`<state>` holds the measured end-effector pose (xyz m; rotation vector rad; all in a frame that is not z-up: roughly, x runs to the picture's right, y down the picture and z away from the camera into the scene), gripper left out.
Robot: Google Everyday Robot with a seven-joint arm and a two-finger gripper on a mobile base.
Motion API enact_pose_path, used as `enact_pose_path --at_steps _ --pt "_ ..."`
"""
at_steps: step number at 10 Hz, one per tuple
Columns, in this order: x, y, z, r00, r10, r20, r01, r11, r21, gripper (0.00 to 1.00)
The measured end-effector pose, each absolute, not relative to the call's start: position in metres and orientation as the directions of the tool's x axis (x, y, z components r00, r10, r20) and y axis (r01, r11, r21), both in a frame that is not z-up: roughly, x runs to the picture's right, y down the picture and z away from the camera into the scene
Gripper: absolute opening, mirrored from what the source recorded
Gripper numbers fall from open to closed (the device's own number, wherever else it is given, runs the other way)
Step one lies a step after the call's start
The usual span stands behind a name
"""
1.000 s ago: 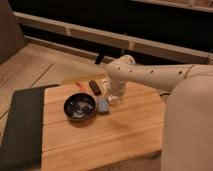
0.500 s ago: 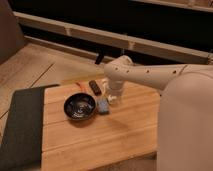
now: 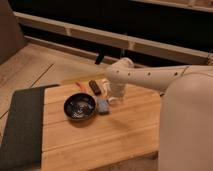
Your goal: Wipe the white sponge on the table
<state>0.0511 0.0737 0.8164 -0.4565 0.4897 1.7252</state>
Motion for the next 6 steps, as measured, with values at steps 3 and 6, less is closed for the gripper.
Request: enact_pose_path --at_steps 3,6 --pt "0.052 0.081 0.818 -0.189 0.811 -0.554 -0.982 -0.167 0.091 0.65" --pt "0.051 0.087 0.833 -0.188 0.796 -0.576 -0.982 -0.159 0.101 0.65"
